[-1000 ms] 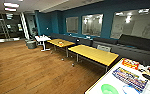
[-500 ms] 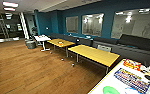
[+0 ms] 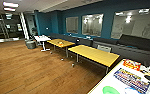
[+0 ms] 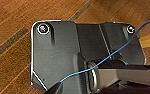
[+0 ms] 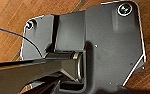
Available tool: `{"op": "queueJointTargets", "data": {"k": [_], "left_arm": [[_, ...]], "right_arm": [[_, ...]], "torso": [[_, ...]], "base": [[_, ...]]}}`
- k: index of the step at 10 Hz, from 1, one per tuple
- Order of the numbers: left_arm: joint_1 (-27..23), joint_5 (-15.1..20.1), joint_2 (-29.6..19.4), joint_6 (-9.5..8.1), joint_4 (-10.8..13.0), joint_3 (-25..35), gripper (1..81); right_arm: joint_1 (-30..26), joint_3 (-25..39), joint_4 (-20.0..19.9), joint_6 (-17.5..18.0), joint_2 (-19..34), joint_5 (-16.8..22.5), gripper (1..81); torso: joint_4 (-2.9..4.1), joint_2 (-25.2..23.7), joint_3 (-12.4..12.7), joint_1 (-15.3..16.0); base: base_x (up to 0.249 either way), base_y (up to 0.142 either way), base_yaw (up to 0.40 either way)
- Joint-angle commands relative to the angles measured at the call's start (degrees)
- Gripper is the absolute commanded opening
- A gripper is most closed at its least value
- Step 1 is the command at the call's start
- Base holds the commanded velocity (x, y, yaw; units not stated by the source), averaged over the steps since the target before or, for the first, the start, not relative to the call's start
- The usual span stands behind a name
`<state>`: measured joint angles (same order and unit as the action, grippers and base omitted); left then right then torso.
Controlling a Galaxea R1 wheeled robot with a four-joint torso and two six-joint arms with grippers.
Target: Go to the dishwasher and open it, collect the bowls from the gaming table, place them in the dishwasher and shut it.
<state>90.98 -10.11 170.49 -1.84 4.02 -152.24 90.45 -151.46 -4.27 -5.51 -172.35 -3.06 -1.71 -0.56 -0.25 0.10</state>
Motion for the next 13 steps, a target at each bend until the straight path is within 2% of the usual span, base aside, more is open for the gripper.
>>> {"op": "queueJointTargets", "data": {"k": [1, 3, 13], "left_arm": [[-2.3, 2.7, -0.3, -0.27, -0.1, 0.2, 81.1], [-2.3, 2.7, -0.6, -0.27, -0.2, 0.2, 81.1], [-2.3, 2.7, -0.5, -0.27, 0.0, 0.1, 81.1]], "right_arm": [[-2.6, 0.4, 0.4, -0.2, 0.0, 3.1, 81.1], [-2.5, 0.3, 0.4, -0.2, 0.0, 3.1, 81.1], [-2.4, 0.4, 0.1, -0.1, -0.3, 3.1, 81.1]], "torso": [[0.0, 0.0, 0.0, 0.0], [0.0, 0.0, 0.0, 0.0], [0.0, 0.0, 0.0, 0.0]], "base": [[0.0, 0.0, 0.0], [0.0, 0.0, -0.076], [0.0, 0.0, -0.393]]}}
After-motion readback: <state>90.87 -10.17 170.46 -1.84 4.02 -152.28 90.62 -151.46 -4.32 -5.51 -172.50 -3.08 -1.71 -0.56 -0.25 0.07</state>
